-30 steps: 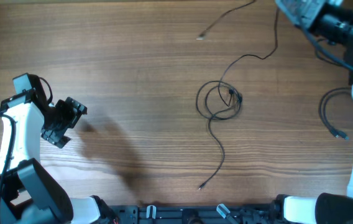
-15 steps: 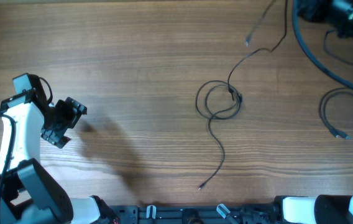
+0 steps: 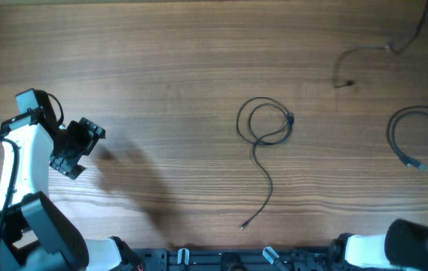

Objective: Untangle cables

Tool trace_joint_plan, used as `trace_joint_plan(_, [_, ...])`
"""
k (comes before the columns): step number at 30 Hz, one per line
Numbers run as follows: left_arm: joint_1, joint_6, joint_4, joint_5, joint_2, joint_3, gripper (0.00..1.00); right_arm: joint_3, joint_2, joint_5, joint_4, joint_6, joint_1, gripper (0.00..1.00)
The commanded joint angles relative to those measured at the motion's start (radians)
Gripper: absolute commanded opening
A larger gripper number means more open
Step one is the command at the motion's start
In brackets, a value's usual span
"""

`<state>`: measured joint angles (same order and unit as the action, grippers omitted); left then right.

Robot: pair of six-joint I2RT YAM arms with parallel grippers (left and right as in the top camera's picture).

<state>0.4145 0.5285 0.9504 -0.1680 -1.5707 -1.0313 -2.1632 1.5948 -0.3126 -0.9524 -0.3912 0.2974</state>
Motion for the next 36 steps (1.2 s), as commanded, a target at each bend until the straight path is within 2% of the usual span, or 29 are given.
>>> trace_joint_plan(1, [0.005, -0.005, 0.001, 0.009, 0.021, 0.000, 0.91, -0.010, 0.108, 0.394, -0.068, 0.158, 0.021, 0.04])
trace_joint_plan(3, [0.005, -0.005, 0.002, 0.009, 0.021, 0.000, 0.91, -0.003, 0.147, 0.528, -0.113, 0.151, 0.027, 0.04])
trace_joint_plan(6, [0.005, -0.005, 0.002, 0.009, 0.021, 0.000, 0.91, -0.002, 0.208, 0.604, -0.169, 0.111, 0.038, 0.04])
trace_joint_plan(9, [0.005, -0.005, 0.002, 0.009, 0.021, 0.000, 0.91, -0.002, 0.261, 0.598, -0.230, 0.061, 0.071, 0.04])
trace_joint_plan(14, [0.005, -0.005, 0.002, 0.009, 0.021, 0.000, 0.91, -0.001, 0.365, 0.418, -0.345, 0.040, 0.178, 0.04])
trace_joint_plan(18, [0.005, -0.005, 0.002, 0.009, 0.021, 0.000, 0.91, -0.001, 0.425, 0.408, -0.407, 0.023, 0.244, 0.04])
trace_joint_plan(19, [0.005, -0.005, 0.002, 0.009, 0.021, 0.000, 0.91, 0.000, 0.430, 0.405, -0.417, 0.021, 0.255, 0.09])
trace_joint_plan(20, [0.005, -0.005, 0.002, 0.009, 0.021, 0.000, 0.91, 0.005, 0.433, 0.394, -0.417, 0.021, 0.262, 0.29])
trace_joint_plan(21, [0.005, -0.005, 0.002, 0.009, 0.021, 0.000, 0.91, 0.012, 0.434, 0.375, -0.418, 0.022, 0.269, 0.64])
trace_joint_plan(23, [0.005, -0.005, 0.002, 0.009, 0.021, 0.000, 0.91, 0.012, 0.437, 0.358, -0.418, 0.025, 0.272, 0.84])
trace_joint_plan(25, [0.005, -0.005, 0.002, 0.009, 0.021, 0.000, 0.91, 0.012, 0.437, 0.326, -0.418, 0.025, 0.271, 0.90])
trace_joint_plan(30, [0.005, -0.005, 0.008, 0.009, 0.021, 0.000, 0.91, 0.012, 0.437, 0.163, -0.418, 0.072, 0.254, 0.92])
trace_joint_plan(36, [0.005, -0.005, 0.008, 0.009, 0.021, 0.000, 0.91, 0.012, 0.437, 0.153, -0.439, 0.130, 0.199, 0.93])
